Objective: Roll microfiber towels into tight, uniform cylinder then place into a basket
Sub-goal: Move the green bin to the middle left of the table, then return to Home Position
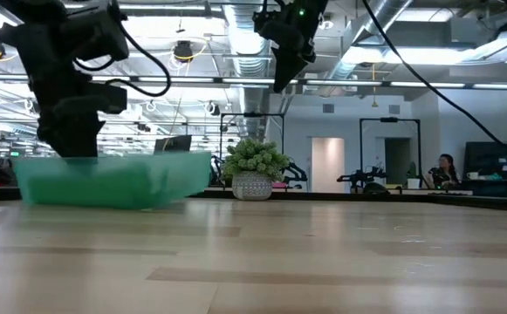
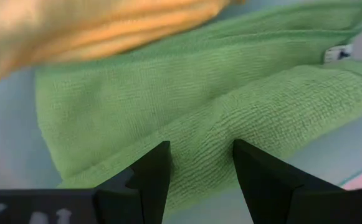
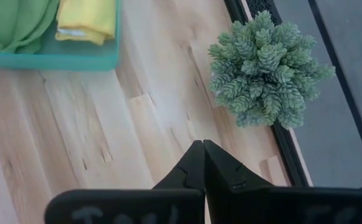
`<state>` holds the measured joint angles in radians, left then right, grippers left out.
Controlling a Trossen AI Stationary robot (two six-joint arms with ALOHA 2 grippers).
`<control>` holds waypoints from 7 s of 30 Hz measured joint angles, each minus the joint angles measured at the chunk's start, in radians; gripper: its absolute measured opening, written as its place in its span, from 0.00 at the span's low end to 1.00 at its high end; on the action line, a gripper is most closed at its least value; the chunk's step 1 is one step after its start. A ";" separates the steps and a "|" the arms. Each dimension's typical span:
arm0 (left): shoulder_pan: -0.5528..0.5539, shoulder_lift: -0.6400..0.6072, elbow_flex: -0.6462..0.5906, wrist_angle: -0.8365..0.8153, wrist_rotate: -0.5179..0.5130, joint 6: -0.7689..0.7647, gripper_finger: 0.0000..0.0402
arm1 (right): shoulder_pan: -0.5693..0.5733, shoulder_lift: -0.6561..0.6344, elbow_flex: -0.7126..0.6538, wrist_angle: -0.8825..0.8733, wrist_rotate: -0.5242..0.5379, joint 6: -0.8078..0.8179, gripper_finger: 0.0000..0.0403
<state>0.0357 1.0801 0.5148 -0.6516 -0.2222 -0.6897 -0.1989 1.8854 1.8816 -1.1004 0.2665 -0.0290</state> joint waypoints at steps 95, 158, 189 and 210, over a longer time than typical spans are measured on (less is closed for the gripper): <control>-0.069 0.186 0.341 0.153 -0.233 0.420 0.42 | 0.232 -0.076 -0.143 -0.288 0.043 0.102 0.05; -0.283 -1.077 -0.462 0.596 0.138 0.602 0.42 | 0.507 -1.873 -1.796 0.894 0.235 0.204 0.07; -0.283 -1.072 -0.507 0.694 0.133 0.592 0.42 | 0.538 -1.858 -1.873 1.166 0.229 0.108 0.08; -0.283 -1.072 -0.508 0.694 0.133 0.590 0.42 | 0.538 -1.858 -1.873 1.165 0.229 0.108 0.08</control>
<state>-0.2470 0.0082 0.0067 0.0422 -0.0891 -0.0998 0.3389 0.0272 0.0086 0.0651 0.4953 0.0788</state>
